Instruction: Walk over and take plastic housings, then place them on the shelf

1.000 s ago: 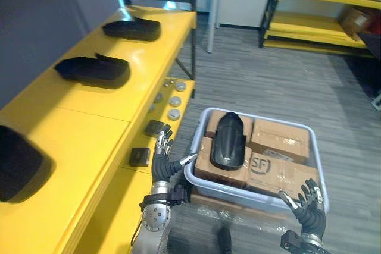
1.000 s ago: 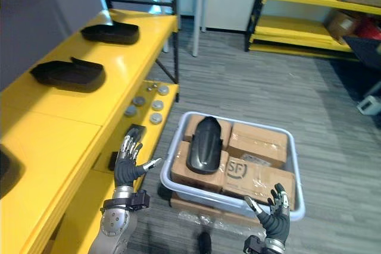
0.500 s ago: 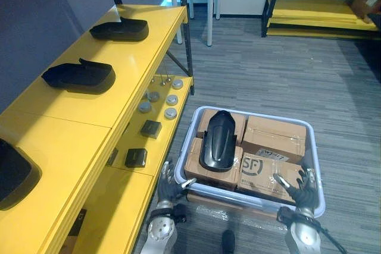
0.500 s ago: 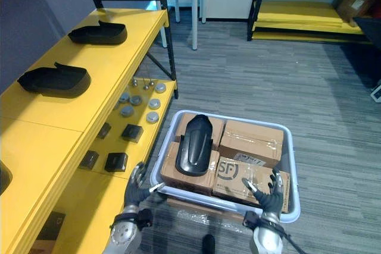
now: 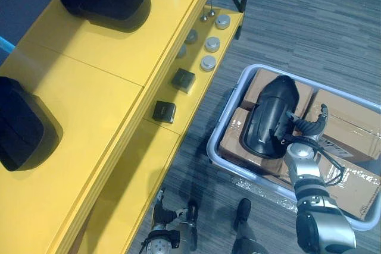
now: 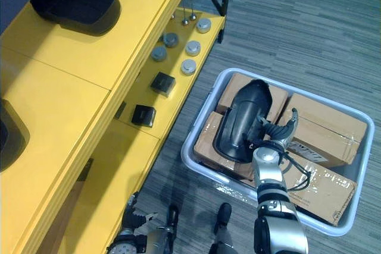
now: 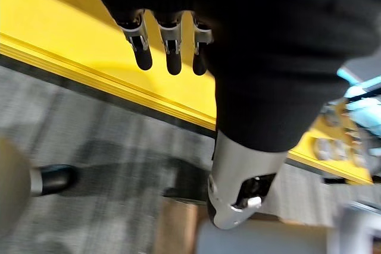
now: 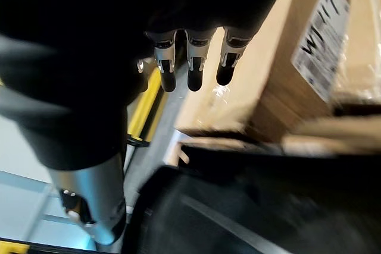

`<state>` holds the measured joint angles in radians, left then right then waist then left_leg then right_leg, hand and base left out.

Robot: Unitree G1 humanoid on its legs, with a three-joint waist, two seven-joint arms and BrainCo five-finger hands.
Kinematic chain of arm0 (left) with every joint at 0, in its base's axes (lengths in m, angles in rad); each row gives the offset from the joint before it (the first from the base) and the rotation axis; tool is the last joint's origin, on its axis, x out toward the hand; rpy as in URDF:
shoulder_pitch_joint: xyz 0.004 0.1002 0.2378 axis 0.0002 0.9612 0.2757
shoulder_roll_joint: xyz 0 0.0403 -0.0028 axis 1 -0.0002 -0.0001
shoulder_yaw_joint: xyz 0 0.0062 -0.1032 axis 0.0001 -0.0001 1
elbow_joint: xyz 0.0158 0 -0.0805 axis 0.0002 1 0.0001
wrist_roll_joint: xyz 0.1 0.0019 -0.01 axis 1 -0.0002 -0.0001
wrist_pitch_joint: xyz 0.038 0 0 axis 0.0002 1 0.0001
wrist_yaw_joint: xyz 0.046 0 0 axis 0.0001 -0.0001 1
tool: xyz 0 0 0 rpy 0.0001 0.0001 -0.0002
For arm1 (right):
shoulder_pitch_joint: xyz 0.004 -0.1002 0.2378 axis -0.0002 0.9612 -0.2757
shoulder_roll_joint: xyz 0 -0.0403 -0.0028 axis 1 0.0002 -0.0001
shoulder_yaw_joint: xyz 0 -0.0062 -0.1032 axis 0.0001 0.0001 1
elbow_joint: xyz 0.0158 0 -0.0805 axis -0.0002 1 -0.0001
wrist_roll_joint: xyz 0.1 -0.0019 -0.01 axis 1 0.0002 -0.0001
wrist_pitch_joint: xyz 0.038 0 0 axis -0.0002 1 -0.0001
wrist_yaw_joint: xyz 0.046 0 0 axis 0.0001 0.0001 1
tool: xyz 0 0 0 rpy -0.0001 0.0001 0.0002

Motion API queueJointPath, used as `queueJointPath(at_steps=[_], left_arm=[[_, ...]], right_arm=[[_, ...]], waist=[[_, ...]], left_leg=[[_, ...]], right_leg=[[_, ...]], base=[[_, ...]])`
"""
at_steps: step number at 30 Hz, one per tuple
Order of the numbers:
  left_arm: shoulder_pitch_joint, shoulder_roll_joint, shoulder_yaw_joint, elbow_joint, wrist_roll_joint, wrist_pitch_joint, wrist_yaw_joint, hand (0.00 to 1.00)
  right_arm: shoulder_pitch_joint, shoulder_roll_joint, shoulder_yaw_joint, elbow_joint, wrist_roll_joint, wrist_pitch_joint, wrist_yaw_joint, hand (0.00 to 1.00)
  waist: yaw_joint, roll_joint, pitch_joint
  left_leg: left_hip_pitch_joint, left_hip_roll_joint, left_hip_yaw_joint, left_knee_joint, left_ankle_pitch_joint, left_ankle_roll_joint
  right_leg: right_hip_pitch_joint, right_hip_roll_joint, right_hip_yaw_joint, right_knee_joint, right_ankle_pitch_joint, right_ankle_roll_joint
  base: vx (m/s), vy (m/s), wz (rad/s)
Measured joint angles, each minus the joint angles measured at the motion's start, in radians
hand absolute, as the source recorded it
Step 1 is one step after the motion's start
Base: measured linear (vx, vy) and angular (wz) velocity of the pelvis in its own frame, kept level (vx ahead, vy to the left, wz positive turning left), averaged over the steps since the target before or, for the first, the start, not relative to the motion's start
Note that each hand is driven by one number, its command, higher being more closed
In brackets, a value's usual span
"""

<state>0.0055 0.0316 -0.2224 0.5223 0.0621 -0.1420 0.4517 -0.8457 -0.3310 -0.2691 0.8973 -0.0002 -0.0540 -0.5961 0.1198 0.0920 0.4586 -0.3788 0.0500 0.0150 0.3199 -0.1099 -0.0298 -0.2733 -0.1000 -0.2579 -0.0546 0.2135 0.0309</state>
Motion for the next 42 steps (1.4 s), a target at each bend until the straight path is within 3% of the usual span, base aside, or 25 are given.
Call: queueJointPath(at_steps=[6, 7, 14, 20, 26, 29, 35, 37, 40, 42], left_arm=[[-0.028, -0.002, -0.002, 0.043, -0.020, -0.001, 0.008, 0.00], [-0.039, -0.002, -0.002, 0.052, -0.021, -0.001, 0.015, 0.00], [-0.062, 0.000, 0.004, 0.058, -0.042, 0.002, 0.031, 0.00], [-0.077, 0.000, -0.001, 0.043, -0.061, 0.012, 0.028, 0.00], [-0.033, 0.002, -0.033, -0.160, -0.063, 0.018, -0.014, 0.00], [-0.033, 0.002, -0.036, -0.240, -0.077, 0.018, -0.036, 0.00], [-0.155, 0.028, 0.038, -0.419, -0.172, 0.013, -0.086, 0.00], [-0.271, 0.065, 0.040, -0.431, -0.265, -0.001, -0.104, 0.00], [-0.374, 0.098, 0.034, -0.416, -0.368, -0.005, -0.133, 0.00], [-0.449, 0.129, -0.002, -0.369, -0.494, -0.017, -0.169, 0.00]], right_arm=[[-0.093, -0.034, 0.025, 0.162, 0.003, 0.020, 0.006, 0.00], [-0.107, -0.041, 0.036, 0.185, 0.003, 0.026, 0.006, 1.00], [-0.137, -0.074, 0.051, 0.250, 0.002, 0.037, 0.027, 1.00], [-0.191, -0.113, -0.027, 0.355, -0.019, 0.080, 0.091, 1.00], [-0.238, -0.205, -0.043, 0.470, -0.078, 0.172, 0.159, 1.00], [-0.244, -0.226, -0.007, 0.461, -0.104, 0.187, 0.166, 1.00], [-0.212, -0.229, 0.222, 0.178, -0.323, 0.192, 0.182, 1.00], [-0.165, -0.226, 0.283, -0.029, -0.417, 0.190, 0.187, 1.00], [-0.108, -0.207, 0.347, -0.188, -0.492, 0.187, 0.197, 1.00], [-0.056, -0.197, 0.387, -0.268, -0.553, 0.187, 0.219, 1.00]], waist=[[0.006, 0.000, 0.015], [0.007, 0.000, 0.015], [0.001, -0.007, 0.019], [0.003, -0.013, 0.023], [0.002, -0.012, 0.023], [-0.004, -0.013, 0.023], [-0.047, -0.013, 0.023], [-0.064, -0.015, 0.021], [-0.083, -0.026, -0.001], [-0.098, -0.042, -0.025]], left_leg=[[-0.053, 0.002, -0.029, 0.037, -0.009, 0.008], [-0.057, 0.001, -0.033, 0.038, -0.009, 0.008], [-0.068, 0.008, -0.038, 0.039, 0.000, 0.003], [-0.061, 0.015, -0.045, 0.029, 0.011, -0.003], [-0.046, 0.003, -0.074, 0.024, 0.017, -0.003], [-0.041, -0.005, -0.075, 0.029, 0.017, -0.002], [-0.009, -0.006, -0.070, 0.034, 0.019, 0.001], [0.006, -0.004, -0.063, 0.027, 0.019, 0.001], [0.031, -0.001, -0.043, 0.008, 0.020, 0.001], [0.053, 0.003, -0.027, -0.011, 0.021, 0.000]], right_leg=[[-0.025, 0.003, 0.000, 0.014, -0.002, 0.006], [-0.029, 0.003, 0.001, 0.014, -0.002, 0.008], [-0.045, 0.009, 0.010, 0.030, -0.009, 0.018], [-0.041, 0.016, 0.007, 0.028, -0.010, 0.018], [-0.010, 0.009, -0.006, 0.028, -0.013, 0.022], [-0.002, 0.003, -0.005, 0.029, -0.013, 0.022], [0.034, 0.001, 0.000, 0.028, -0.013, 0.021], [0.045, 0.003, 0.006, 0.024, -0.014, 0.021], [0.060, 0.006, 0.023, 0.007, -0.011, 0.018], [0.068, 0.007, 0.034, 0.002, -0.011, 0.017]], base=[[-0.04, 0.044, 0.11], [-0.04, 0.030, 0.07], [-0.01, 0.004, 0.01], [0.04, 0.020, 0.02], [0.04, 0.060, 0.16], [0.01, 0.072, 0.06], [-0.02, 0.049, 0.00], [-0.02, 0.019, -0.05], [0.02, 0.018, -0.16], [0.09, 0.024, -0.20]])
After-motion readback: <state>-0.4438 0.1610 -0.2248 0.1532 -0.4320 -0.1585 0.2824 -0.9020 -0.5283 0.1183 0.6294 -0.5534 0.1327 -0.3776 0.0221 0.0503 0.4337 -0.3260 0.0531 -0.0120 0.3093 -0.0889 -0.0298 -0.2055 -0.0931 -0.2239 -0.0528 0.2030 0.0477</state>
